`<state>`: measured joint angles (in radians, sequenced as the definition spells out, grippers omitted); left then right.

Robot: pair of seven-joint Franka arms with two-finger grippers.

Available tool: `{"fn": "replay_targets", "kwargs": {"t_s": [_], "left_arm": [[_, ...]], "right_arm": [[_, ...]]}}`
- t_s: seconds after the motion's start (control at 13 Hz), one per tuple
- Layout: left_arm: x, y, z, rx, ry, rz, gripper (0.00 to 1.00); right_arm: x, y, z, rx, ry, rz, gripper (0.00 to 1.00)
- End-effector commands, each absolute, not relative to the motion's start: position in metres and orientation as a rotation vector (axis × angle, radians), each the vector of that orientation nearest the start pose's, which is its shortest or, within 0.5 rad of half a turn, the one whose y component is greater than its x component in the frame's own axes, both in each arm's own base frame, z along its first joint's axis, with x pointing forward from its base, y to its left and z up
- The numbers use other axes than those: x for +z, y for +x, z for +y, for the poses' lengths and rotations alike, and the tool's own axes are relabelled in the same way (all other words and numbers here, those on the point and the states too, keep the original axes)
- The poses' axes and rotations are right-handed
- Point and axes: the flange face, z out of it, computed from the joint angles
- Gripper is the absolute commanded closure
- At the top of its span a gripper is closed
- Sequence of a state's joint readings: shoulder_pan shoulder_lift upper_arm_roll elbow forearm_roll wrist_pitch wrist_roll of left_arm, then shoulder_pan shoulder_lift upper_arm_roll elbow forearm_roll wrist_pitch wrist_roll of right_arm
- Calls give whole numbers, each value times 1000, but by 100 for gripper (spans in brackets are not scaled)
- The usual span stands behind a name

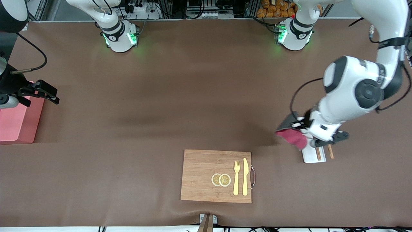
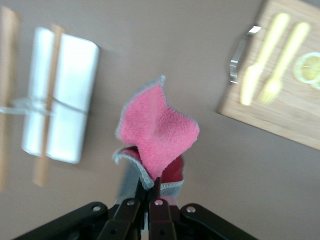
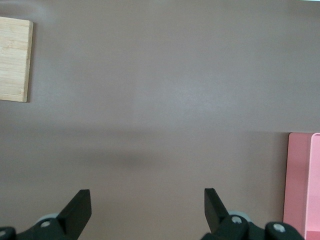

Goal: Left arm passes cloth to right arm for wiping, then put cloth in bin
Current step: 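Lift the cloth with the left gripper and carry it toward the right gripper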

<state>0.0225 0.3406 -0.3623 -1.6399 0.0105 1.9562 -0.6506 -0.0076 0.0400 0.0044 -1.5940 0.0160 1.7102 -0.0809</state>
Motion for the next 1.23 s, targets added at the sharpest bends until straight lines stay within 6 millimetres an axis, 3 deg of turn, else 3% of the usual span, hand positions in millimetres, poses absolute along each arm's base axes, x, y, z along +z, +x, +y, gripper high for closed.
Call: {"fn": "replay_targets", "kwargs": {"t_s": [0.0,0.15,0.23,0.38,0.46,0.69,0.85,1.15], "left_arm": [[447,618,-254,114,-3196,-778,100],[453,606,-313,132,-3192,-894,100],[451,604,-332,144,-3186,-958,100],[453,594,-375,108,-3205,-1104,100],[452,588,-397,92,-3225,-1162,100],[459,578,-452,134,-3280,-1458,100],[472,576,-473,261,-3284,-1693,100],[492,555,-508,499,-3268,-1988,100]], "right_arm": [[601,580,0,-109,-3138,-118,0],[600,581,-7,-104,-3139,-101,0],[595,584,-14,-94,-3140,-84,0],[586,582,-3,-17,-3136,-19,0],[583,579,1,44,-3123,139,0],[569,568,50,214,-3075,429,0],[563,559,79,350,-2971,672,0],[524,564,126,713,-2625,1148,0]]}}
